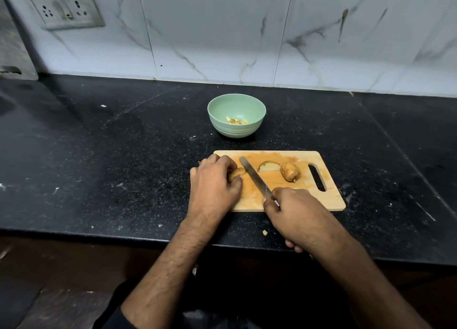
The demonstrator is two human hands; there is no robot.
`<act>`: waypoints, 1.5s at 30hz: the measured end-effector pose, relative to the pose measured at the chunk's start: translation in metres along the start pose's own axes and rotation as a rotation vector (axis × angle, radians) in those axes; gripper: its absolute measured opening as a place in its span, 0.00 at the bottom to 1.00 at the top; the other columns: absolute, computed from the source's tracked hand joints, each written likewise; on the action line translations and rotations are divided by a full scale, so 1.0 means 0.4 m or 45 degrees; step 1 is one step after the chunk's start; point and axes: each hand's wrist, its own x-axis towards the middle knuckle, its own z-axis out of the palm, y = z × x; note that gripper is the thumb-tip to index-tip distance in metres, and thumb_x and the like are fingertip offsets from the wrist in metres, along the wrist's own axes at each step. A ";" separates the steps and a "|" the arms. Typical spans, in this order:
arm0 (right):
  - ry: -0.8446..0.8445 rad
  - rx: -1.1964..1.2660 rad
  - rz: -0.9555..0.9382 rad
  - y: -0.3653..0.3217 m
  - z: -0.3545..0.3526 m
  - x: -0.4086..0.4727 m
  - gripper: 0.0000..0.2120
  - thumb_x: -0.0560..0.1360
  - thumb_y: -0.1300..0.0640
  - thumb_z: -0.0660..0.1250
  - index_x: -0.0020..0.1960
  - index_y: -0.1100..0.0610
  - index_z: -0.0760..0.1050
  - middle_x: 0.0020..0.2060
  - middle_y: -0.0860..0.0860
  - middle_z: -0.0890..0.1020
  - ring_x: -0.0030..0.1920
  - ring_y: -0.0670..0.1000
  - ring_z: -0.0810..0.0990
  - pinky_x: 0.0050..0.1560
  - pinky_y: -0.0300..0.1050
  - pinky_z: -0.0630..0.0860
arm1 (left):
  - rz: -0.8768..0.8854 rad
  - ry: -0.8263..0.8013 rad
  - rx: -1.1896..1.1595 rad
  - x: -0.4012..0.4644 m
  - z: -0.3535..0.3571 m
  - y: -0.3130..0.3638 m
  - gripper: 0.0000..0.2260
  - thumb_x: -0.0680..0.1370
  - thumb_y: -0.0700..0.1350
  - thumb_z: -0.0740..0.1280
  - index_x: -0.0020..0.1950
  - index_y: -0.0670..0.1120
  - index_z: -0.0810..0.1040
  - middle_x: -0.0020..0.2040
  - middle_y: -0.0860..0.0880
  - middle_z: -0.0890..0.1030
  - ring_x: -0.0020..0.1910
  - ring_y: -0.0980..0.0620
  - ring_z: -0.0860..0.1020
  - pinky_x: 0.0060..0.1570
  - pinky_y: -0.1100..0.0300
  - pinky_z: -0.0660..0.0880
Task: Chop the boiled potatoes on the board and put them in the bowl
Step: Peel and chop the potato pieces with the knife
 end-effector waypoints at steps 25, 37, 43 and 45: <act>0.030 0.037 -0.037 0.001 -0.012 0.001 0.11 0.84 0.46 0.57 0.53 0.51 0.73 0.35 0.50 0.81 0.27 0.50 0.83 0.26 0.44 0.81 | 0.109 0.101 0.250 -0.012 -0.007 0.010 0.12 0.80 0.48 0.64 0.62 0.51 0.80 0.54 0.50 0.82 0.54 0.48 0.76 0.57 0.51 0.72; 0.039 0.049 -0.029 0.006 -0.015 0.000 0.14 0.83 0.44 0.56 0.53 0.52 0.74 0.34 0.50 0.82 0.26 0.49 0.83 0.28 0.44 0.81 | -0.263 -0.301 -0.641 0.043 -0.041 -0.022 0.22 0.65 0.37 0.82 0.52 0.54 0.80 0.48 0.54 0.82 0.49 0.55 0.79 0.55 0.58 0.80; 0.045 0.023 -0.043 0.014 -0.015 -0.001 0.13 0.83 0.43 0.57 0.50 0.50 0.74 0.34 0.51 0.82 0.27 0.49 0.83 0.35 0.48 0.83 | -0.094 -0.375 -0.629 0.041 -0.052 -0.021 0.24 0.67 0.33 0.79 0.52 0.57 0.78 0.50 0.54 0.81 0.52 0.55 0.78 0.56 0.58 0.78; 0.033 0.001 -0.034 0.016 -0.016 -0.003 0.13 0.83 0.43 0.57 0.49 0.50 0.73 0.33 0.51 0.82 0.28 0.48 0.83 0.36 0.48 0.83 | -0.014 -0.465 -0.653 0.042 -0.065 -0.027 0.25 0.67 0.31 0.78 0.55 0.55 0.78 0.52 0.53 0.80 0.53 0.55 0.78 0.57 0.60 0.78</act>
